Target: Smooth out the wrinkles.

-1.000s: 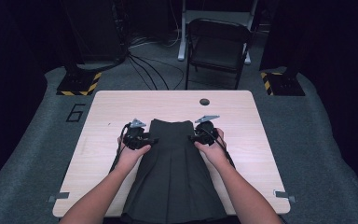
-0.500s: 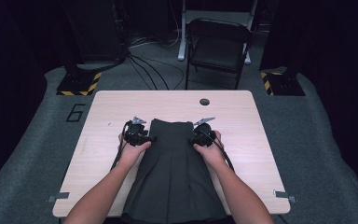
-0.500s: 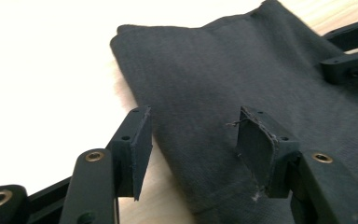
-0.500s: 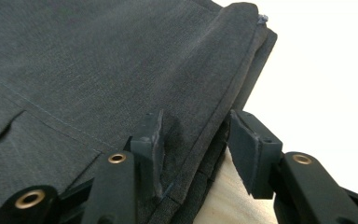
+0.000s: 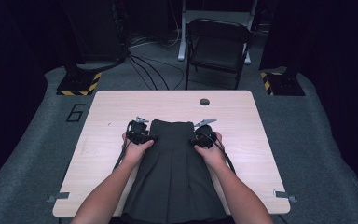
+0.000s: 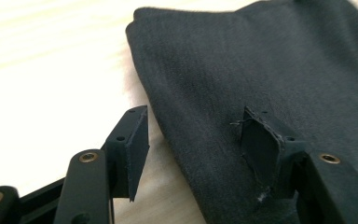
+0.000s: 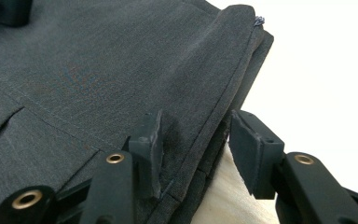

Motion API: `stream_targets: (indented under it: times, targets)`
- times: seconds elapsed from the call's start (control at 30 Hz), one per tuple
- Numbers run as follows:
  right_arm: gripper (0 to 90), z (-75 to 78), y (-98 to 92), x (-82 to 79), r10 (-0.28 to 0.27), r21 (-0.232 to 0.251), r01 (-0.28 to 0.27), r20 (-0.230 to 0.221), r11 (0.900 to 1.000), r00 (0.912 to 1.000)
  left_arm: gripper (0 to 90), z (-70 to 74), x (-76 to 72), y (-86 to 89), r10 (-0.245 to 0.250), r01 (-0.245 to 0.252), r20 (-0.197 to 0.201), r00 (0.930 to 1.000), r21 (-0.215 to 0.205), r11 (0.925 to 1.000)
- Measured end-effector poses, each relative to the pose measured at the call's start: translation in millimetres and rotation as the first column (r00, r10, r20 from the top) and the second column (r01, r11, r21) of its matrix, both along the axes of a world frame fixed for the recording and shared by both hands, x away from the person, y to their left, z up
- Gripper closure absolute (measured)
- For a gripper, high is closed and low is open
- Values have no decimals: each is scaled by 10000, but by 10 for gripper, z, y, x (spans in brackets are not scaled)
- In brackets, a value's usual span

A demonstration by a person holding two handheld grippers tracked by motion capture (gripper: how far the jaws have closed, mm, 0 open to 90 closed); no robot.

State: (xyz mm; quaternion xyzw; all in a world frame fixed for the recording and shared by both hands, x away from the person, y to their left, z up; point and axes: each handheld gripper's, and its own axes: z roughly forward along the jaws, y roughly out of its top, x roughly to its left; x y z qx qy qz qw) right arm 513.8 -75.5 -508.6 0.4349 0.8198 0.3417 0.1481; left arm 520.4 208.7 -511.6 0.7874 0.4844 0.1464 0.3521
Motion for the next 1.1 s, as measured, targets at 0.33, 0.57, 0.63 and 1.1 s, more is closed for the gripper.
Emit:
stream_targets:
  times: [0.33,0.57,0.63,1.1]
  targets:
    - [533,54,5,-42,-4,-244,8,146,9997,9999,407,-33,8,-39,44,-47,78,10000,381,9993]
    - [554,231,66,-171,360,158,-369,544,9992,9979,407,-36,7,-44,40,-45,121,9999,412,9991]
    - [553,264,96,-217,447,351,-469,609,9983,9971,408,-36,6,-44,33,-38,123,9999,425,9991]
    - [519,95,123,-439,836,185,-838,95,9963,9965,418,37,45,-64,19,-23,110,9999,314,9995]
